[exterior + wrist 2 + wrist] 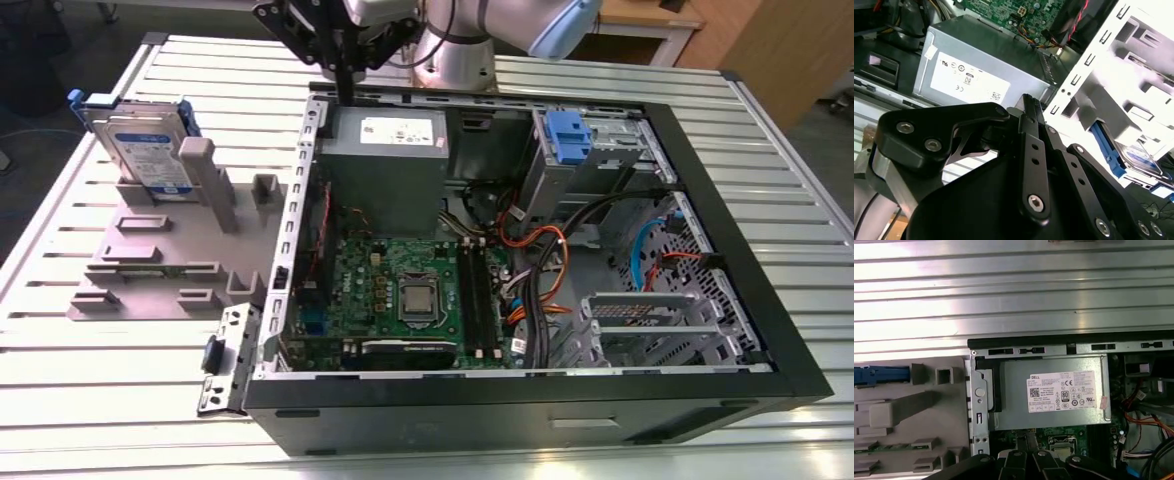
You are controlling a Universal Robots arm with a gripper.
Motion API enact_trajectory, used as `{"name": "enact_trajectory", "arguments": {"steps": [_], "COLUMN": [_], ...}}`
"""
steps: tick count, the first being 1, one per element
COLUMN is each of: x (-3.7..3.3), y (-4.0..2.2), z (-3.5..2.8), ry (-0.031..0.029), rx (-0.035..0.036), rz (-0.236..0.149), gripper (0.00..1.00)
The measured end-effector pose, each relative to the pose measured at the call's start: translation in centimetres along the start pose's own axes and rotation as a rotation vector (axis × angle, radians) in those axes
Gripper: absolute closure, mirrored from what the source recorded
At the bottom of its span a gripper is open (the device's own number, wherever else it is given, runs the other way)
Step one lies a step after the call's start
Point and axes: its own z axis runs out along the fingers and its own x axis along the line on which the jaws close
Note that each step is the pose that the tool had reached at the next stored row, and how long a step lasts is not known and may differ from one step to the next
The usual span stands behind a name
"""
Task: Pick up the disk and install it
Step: 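Reach for the disk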
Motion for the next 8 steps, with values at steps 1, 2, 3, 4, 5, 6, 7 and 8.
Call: {"name": "enact_trajectory", "arguments": {"steps": [1,2,3,4,5,6,7,8], "x": [0.14,0.28,0.39,0.49,0.57,0.65,0.71,0.74], "y": [-0.01,-0.02,-0.03,-0.03,-0.04,-0.04,-0.05,-0.05], "z": [0.01,0.02,0.03,0.04,0.05,0.05,0.06,0.05], "ry": [-0.0001,0.0000,0.0000,0.0000,-0.0001,0.0000,0.0000,0.0000], "rx": [-0.0002,-0.0002,-0.0003,-0.0003,-0.0004,-0.0003,-0.0003,-0.0002], "rz": [0.000,0.000,0.000,0.000,0.000,0.000,0.000,0.000], "gripper": [0.89,0.89,0.89,0.89,0.89,0.89,0.89,0.89]}}
